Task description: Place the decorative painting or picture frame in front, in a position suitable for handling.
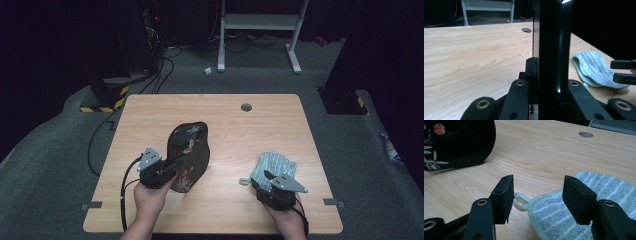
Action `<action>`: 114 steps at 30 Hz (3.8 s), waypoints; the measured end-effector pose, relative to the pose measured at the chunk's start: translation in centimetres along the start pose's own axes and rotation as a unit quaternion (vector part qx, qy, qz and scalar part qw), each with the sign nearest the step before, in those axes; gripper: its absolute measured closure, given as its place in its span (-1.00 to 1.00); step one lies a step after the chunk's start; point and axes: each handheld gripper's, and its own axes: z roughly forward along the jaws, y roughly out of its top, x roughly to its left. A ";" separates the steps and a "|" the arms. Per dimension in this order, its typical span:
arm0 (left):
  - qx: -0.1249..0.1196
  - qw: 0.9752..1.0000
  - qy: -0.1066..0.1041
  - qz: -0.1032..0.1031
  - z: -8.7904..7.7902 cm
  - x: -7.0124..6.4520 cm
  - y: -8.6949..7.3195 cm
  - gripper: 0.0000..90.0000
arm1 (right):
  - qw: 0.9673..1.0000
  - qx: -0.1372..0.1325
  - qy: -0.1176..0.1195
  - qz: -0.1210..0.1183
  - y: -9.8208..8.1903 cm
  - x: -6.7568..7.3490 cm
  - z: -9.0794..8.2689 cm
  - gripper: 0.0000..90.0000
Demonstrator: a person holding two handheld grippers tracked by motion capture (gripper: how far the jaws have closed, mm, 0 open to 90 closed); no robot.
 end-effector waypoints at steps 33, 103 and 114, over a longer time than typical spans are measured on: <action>-0.028 0.999 -0.016 0.043 -1.0 0.0 -2.0 0.13 | 1.000 0.010 0.001 -0.003 -0.4 0.4 0.2 -0.06; 0.117 0.992 -0.026 0.036 0.8 0.8 -10.4 -0.13 | 0.994 0.082 -0.070 0.015 -2.9 -4.0 -2.5 -0.23; 0.121 0.992 -0.026 0.038 0.9 0.7 -10.4 -0.14 | 0.982 0.131 -0.103 0.088 -3.9 -6.7 -1.8 -0.28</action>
